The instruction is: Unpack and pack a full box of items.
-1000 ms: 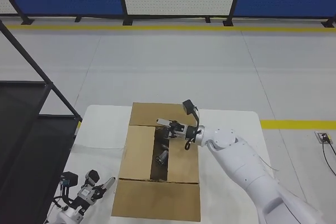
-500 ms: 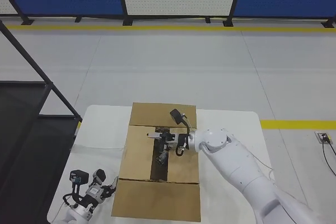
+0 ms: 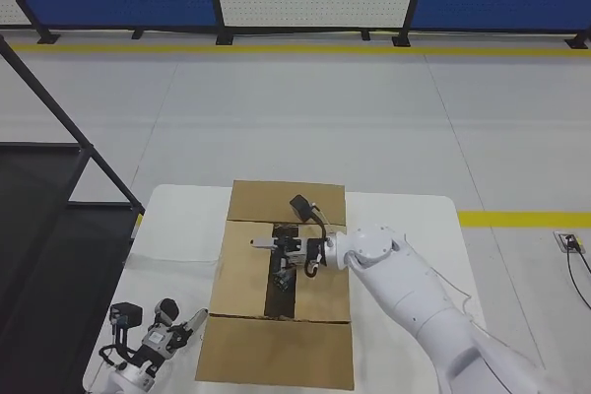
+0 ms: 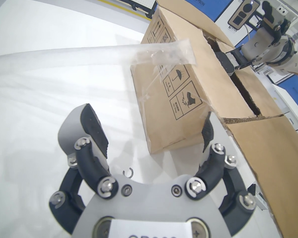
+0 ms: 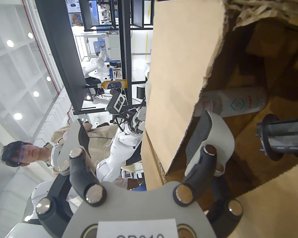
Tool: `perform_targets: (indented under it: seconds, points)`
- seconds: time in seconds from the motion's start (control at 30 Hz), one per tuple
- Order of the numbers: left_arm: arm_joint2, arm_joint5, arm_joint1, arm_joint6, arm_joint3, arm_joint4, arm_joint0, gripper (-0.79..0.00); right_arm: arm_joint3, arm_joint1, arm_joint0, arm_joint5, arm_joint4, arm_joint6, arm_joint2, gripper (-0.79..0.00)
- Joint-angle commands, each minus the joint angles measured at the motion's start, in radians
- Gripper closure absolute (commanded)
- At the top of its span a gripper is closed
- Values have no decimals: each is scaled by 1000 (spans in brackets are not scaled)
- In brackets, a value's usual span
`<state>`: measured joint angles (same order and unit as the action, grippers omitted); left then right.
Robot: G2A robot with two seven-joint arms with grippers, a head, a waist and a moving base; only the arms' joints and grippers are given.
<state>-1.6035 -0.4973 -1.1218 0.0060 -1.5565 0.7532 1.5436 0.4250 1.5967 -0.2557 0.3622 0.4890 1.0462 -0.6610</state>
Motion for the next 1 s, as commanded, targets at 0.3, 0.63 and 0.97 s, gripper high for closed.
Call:
perform_targets:
  seconds: [0.3,0.63,0.97]
  points:
    - [-47,-22,4,-14,2,-50,11,-785,-63,23,2,134,96,65,-58,-785]
    - [-69,-44,6,14,-41,-20,44,-785,-37,45,1,188,174,100,-102,-785]
    - [-95,-48,5,113,-245,117,163,-785,-25,95,13,203,173,11,-95,-785]
